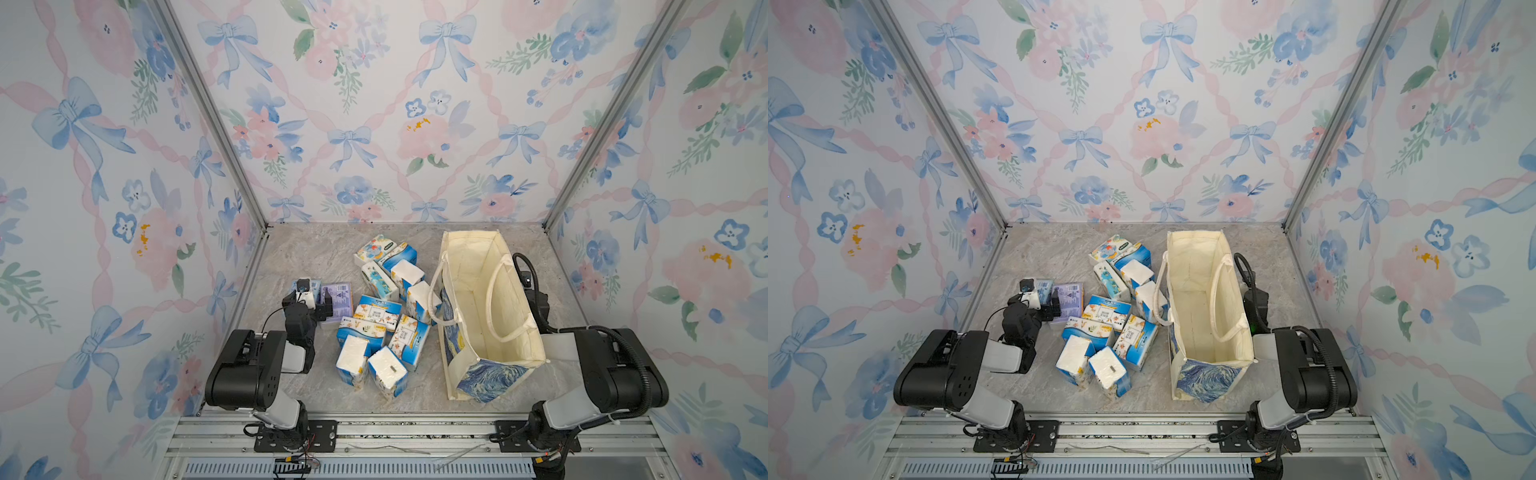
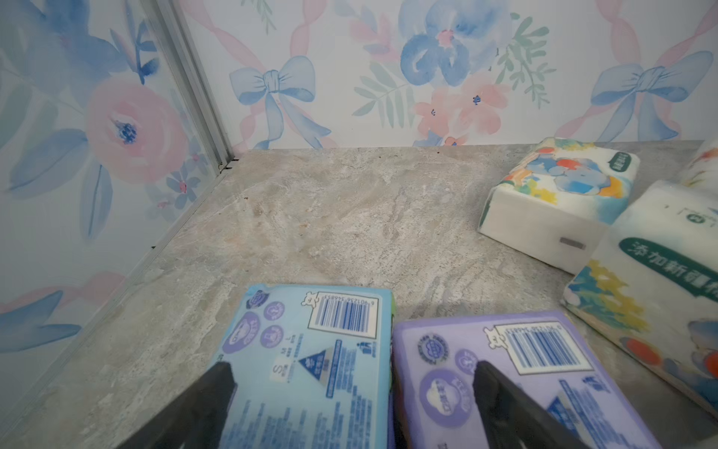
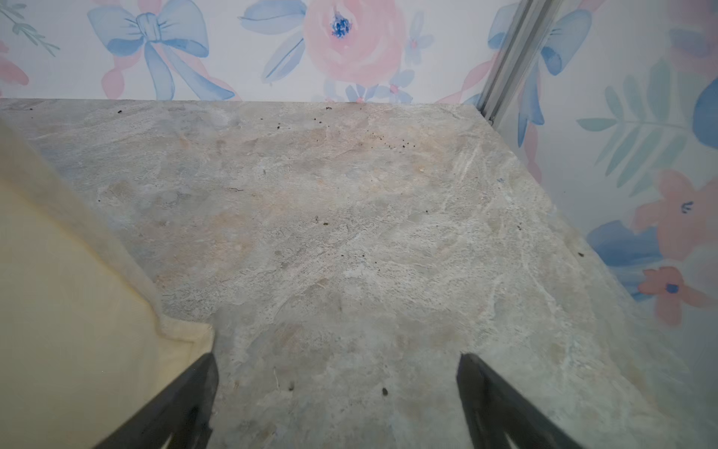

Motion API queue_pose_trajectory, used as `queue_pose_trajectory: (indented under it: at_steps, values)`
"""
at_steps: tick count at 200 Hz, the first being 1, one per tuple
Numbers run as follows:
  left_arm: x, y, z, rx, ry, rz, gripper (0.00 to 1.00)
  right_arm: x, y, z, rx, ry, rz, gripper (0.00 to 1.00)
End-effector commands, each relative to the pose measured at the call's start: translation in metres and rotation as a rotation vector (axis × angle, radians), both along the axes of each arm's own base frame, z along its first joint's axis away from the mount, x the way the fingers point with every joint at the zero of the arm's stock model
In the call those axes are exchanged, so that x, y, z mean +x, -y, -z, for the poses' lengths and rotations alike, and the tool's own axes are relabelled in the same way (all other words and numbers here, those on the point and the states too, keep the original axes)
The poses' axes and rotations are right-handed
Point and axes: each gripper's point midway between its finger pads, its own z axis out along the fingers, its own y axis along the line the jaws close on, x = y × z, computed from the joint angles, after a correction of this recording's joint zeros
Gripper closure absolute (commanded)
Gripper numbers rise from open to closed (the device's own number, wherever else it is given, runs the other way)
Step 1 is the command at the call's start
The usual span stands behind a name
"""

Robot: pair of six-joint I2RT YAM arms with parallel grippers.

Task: Put tissues into the canvas bag
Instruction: Pick up the pack of facial tissues from the center of the board.

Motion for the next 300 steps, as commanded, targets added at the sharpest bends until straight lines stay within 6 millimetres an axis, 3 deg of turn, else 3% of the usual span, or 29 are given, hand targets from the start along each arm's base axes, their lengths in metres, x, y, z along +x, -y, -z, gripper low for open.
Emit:
queue_pose_trajectory:
  at_steps: [1, 241, 249, 281, 300]
  values:
    - [0.003, 0.004, -0.004, -0.001, 0.009, 0.020, 0.02, 0.004, -0.003, -0.006, -0.006, 0.014, -0.004, 0.04]
    - [0.003, 0.003, -0.004, -0.002, 0.009, 0.016, 0.02, 0.004, -0.001, -0.006, 0.017, 0.017, -0.015, 0.03]
    - [0.003, 0.003, -0.004, -0.002, 0.009, 0.016, 0.02, 0.005, 0.005, -0.009, 0.027, 0.024, 0.019, 0.03]
    - [0.007, -0.037, -0.019, -0.038, -0.028, -0.229, 0.02, 0.001, 0.016, -0.018, 0.036, 0.025, 0.071, 0.03]
    - [0.009, -0.038, -0.024, -0.014, -0.076, -0.237, 0.02, 0.000, 0.018, -0.025, 0.038, 0.016, 0.086, 0.03]
